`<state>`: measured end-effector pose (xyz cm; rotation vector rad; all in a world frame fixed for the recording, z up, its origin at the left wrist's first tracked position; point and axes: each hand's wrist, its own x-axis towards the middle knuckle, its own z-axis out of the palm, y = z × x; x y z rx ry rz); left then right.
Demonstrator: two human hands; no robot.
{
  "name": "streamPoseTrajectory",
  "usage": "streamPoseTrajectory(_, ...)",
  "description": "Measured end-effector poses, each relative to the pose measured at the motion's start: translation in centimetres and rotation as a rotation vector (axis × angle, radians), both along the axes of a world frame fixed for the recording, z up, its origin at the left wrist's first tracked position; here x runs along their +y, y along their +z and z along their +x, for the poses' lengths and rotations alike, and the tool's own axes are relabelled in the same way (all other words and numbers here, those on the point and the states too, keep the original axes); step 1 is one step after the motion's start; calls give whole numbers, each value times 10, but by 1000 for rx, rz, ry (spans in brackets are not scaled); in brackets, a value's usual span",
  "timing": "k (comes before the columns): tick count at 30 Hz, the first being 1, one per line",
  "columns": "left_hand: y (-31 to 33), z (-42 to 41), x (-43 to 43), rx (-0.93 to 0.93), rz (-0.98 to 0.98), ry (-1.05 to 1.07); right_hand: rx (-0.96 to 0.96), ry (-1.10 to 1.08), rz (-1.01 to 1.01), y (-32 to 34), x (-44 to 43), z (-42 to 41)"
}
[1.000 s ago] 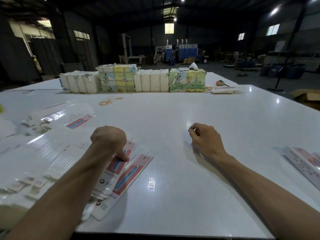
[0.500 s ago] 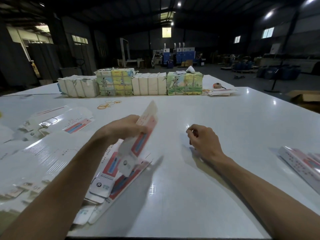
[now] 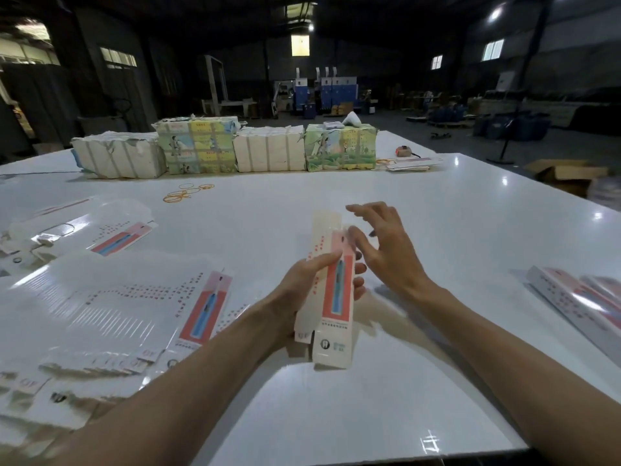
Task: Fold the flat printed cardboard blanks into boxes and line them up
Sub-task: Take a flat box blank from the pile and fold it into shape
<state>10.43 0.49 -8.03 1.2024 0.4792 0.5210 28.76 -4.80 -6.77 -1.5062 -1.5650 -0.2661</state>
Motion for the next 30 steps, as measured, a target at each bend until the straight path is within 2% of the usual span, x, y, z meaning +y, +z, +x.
streamPoseTrajectory(3, -1, 0, -1, -27, 8, 20, -33, 34, -105, 2, -2, -5)
streamPoseTrajectory(8, 0, 3, -1, -4, 27, -20, 1, 72, -144, 9, -6, -5)
streamPoseTrajectory(12, 4, 3, -2, -38, -5, -36, 135, 125, -112, 14, -6, -6)
streamPoseTrajectory(17, 9, 0, 1, -55, -42, -45, 317, 232, -168, 21, -7, -12)
streamPoseTrajectory(21, 13, -1, -1, -26, -23, -79, 396, 221, -217, 29, -10, -9)
streamPoseTrajectory(26, 20, 3, -3, -30, 38, -101, 713, 387, -222, 37, -16, -6)
streamPoseTrajectory(30, 23, 5, -7, -14, 33, -138, 821, 492, -241, 39, -20, -11)
